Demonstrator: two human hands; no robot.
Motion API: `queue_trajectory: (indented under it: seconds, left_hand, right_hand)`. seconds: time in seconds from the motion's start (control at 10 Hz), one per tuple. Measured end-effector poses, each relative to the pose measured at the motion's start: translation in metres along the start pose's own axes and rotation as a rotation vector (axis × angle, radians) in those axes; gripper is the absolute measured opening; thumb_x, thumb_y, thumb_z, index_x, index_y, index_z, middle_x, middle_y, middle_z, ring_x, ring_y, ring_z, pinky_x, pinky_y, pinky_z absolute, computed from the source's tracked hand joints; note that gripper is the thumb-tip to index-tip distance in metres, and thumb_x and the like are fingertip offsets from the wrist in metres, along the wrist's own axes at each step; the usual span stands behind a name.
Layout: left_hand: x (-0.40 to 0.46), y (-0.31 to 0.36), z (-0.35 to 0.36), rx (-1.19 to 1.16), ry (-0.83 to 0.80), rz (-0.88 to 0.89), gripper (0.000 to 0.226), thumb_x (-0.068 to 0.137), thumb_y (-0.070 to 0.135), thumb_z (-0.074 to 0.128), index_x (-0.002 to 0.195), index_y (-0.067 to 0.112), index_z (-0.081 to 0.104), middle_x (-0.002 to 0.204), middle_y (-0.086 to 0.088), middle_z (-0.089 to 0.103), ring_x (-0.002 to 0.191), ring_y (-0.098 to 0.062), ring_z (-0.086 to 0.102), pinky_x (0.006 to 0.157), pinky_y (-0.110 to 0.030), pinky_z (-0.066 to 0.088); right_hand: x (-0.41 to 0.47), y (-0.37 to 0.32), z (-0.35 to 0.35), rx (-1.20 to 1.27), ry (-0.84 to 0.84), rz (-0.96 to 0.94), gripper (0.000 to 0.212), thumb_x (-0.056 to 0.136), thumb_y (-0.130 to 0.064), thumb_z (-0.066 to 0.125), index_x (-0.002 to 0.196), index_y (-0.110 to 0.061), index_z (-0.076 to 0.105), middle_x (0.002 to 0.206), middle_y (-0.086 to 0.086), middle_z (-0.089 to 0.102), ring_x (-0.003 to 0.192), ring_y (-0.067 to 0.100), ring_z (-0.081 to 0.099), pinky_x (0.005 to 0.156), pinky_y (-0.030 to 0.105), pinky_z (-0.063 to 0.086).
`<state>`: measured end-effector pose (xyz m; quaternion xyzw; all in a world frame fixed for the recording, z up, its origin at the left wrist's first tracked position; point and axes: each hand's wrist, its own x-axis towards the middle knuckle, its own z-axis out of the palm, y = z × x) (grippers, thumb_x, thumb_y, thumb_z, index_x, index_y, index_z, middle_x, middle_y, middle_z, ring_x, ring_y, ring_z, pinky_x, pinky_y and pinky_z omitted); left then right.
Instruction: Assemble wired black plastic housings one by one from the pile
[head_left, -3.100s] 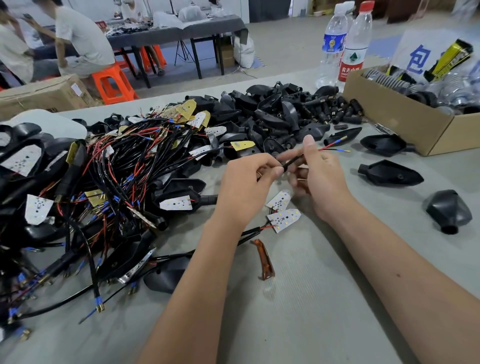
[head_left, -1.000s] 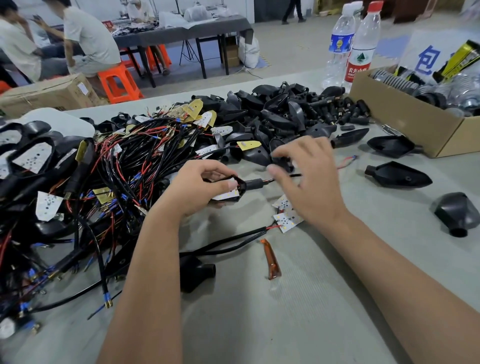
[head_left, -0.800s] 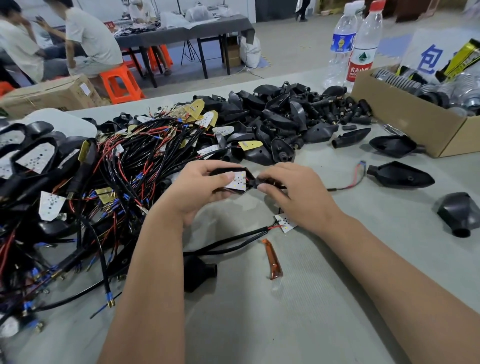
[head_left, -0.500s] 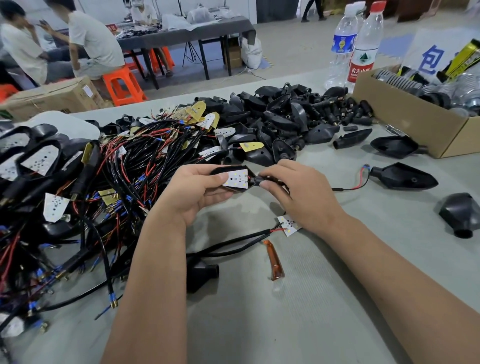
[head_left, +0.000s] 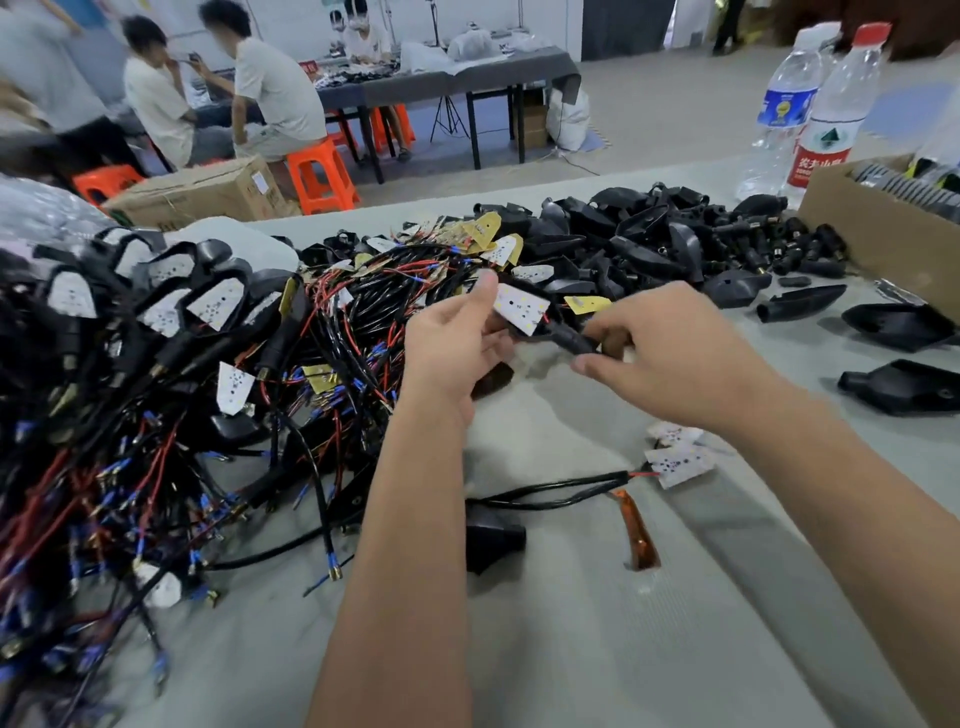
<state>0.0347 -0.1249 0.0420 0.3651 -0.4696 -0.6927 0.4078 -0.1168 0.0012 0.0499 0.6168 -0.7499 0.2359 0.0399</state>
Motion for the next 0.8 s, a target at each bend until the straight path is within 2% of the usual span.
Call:
queue_trajectory:
  seconds: [0.1,0.2,0.3,0.4,0.5,0.6,0.7,0.8]
  left_hand:
    - [-0.011,0.023,-0.011,-0.176,-0.055,-0.051,0.057,0.103,0.055,0.05,0.117,0.002,0.065,0.107,-0.018,0.077,0.088,-0.03,0.077,0.074,-0.033,0.062]
    - [-0.025,0.043,-0.029,0.069,-0.187,-0.15,0.074,0.101,0.07,0.034,0.114,0.005,0.066,0.105,-0.019,0.077,0.091,-0.04,0.076,0.078,-0.042,0.063]
    - [-0.039,0.066,-0.061,0.22,-0.198,-0.112,0.049,0.107,0.054,0.04,0.108,0.012,0.067,0.081,-0.011,0.076,0.052,-0.021,0.067,0.046,-0.023,0.052]
    - [-0.045,0.091,-0.119,0.524,0.064,0.075,0.018,0.106,0.025,0.055,0.095,0.011,0.062,0.065,-0.001,0.067,0.037,-0.008,0.044,0.039,-0.019,0.036]
    - [-0.049,0.11,-0.174,1.106,0.535,0.349,0.006,0.097,0.028,0.065,0.101,0.025,0.068,0.081,0.007,0.068,0.074,-0.019,0.059,0.071,-0.031,0.048]
    - [-0.05,0.118,-0.207,1.227,0.872,0.44,0.005,0.091,0.032,0.065,0.09,0.036,0.068,0.09,0.0,0.071,0.084,-0.028,0.062,0.072,-0.031,0.041]
    - [-0.044,0.113,-0.235,1.241,0.933,0.28,0.011,0.092,0.027,0.065,0.088,0.035,0.071,0.099,-0.005,0.073,0.091,-0.031,0.064,0.073,-0.033,0.044]
    - [-0.037,0.102,-0.249,1.28,0.928,0.186,0.018,0.093,0.023,0.063,0.106,0.027,0.075,0.116,-0.012,0.07,0.112,-0.037,0.06,0.092,-0.044,0.053]
  right_hand:
    - [0.032,-0.038,-0.008,0.449,0.033,0.103,0.028,0.087,-0.034,0.079,0.077,-0.008,0.074,0.064,0.013,0.066,0.057,0.019,0.053,0.059,0.03,0.043]
    - [0.072,-0.084,-0.002,0.928,-0.003,0.257,0.027,0.089,-0.025,0.08,0.08,-0.002,0.07,0.056,0.006,0.056,0.044,0.011,0.045,0.047,0.021,0.039]
    - [0.114,-0.137,0.019,1.134,-0.02,0.396,0.022,0.09,-0.018,0.079,0.083,-0.004,0.064,0.058,0.004,0.054,0.037,0.009,0.041,0.038,0.019,0.038]
    - [0.15,-0.185,0.05,1.131,-0.05,0.378,0.028,0.088,-0.018,0.08,0.074,-0.006,0.059,0.061,0.008,0.058,0.04,0.013,0.048,0.04,0.024,0.044]
    - [0.176,-0.232,0.082,0.751,0.039,0.215,0.045,0.086,-0.044,0.08,0.086,0.0,0.071,0.084,0.014,0.073,0.077,0.026,0.069,0.073,0.042,0.058]
    - [0.186,-0.27,0.104,0.513,0.156,-0.034,0.056,0.084,-0.052,0.078,0.114,-0.009,0.06,0.115,0.009,0.063,0.112,0.027,0.058,0.089,0.035,0.046]
    - [0.19,-0.285,0.125,0.071,-0.091,-0.288,0.059,0.098,-0.056,0.06,0.137,-0.012,0.06,0.135,0.014,0.059,0.129,0.031,0.05,0.106,0.038,0.043]
    - [0.198,-0.289,0.129,0.038,-0.199,-0.322,0.052,0.106,-0.05,0.045,0.126,-0.007,0.067,0.127,0.017,0.065,0.123,0.034,0.055,0.1,0.041,0.049]
